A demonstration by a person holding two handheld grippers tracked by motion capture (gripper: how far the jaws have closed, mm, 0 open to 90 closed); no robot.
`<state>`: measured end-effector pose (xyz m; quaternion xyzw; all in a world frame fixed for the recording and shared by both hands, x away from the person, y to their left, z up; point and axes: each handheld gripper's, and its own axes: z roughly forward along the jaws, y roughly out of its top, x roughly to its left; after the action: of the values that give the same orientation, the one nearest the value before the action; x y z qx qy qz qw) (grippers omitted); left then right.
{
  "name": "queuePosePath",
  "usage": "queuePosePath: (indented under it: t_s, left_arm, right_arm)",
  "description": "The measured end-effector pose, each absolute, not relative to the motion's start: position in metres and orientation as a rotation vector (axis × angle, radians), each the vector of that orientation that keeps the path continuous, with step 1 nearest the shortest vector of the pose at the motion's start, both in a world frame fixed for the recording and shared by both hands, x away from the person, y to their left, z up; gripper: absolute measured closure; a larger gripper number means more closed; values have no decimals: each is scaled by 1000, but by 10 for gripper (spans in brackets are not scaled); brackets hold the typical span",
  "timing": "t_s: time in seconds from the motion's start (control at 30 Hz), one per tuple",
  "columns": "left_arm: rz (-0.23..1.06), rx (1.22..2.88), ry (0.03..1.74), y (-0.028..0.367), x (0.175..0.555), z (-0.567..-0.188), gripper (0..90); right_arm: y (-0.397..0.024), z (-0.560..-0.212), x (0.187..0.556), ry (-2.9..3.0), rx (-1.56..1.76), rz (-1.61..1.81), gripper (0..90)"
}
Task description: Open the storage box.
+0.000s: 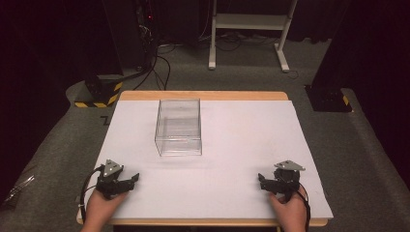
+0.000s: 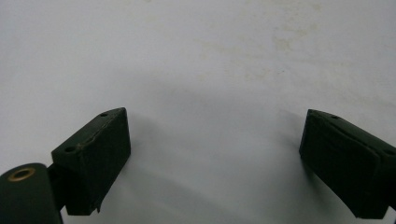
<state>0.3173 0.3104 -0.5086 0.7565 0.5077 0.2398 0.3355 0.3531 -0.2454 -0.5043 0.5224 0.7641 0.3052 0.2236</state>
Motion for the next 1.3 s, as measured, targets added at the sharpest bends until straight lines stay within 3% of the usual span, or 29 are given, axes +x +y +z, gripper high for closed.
queuePosePath:
  t_s: [1.3]
  left_arm:
    - [639, 1956, 1339, 310, 314, -504, 305]
  right_arm:
    - [-245, -504, 352, 2105, 1439, 845, 92]
